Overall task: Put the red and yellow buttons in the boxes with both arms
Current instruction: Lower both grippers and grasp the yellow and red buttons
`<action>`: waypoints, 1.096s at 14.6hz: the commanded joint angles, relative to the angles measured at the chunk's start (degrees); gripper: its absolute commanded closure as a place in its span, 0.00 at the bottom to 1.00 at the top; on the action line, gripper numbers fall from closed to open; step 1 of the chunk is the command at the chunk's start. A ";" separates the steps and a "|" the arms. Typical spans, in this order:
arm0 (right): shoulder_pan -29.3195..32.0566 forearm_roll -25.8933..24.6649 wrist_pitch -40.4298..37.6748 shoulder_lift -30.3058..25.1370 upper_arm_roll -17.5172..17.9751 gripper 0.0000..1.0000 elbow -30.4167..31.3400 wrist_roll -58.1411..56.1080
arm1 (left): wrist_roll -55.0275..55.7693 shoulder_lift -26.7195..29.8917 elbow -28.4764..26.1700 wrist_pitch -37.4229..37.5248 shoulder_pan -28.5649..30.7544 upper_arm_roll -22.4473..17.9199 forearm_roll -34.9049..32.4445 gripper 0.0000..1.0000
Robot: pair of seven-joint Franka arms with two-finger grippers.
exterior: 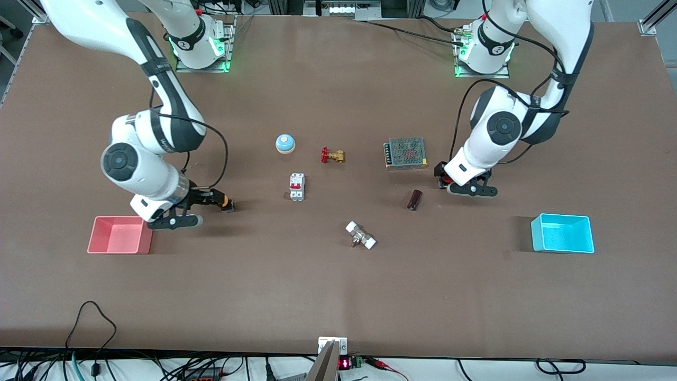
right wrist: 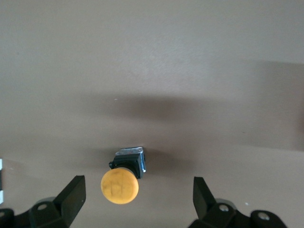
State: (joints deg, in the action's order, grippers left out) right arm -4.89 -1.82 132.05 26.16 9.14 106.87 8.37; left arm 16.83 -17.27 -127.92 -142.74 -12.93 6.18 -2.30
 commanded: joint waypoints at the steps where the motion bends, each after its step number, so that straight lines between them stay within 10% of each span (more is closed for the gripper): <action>1: 0.32 -0.99 1.97 -0.15 0.88 0.00 0.97 -1.07 | 1.63 -1.18 -1.10 -4.02 -0.96 -0.12 -0.43 0.00; 11: -0.12 -1.17 7.08 2.49 1.76 0.00 3.69 -1.07 | 2.60 -5.23 -2.16 -9.83 -1.22 -0.20 -0.51 0.01; 16: -0.03 -2.05 7.43 3.63 1.76 0.00 3.70 -0.98 | 2.60 -5.23 -2.16 -9.75 -1.14 -0.12 -0.69 0.68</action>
State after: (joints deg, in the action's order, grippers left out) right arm -5.14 -3.06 138.32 29.24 10.57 110.14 7.91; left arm 18.48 -22.67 -129.83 -151.75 -13.78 6.17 -2.30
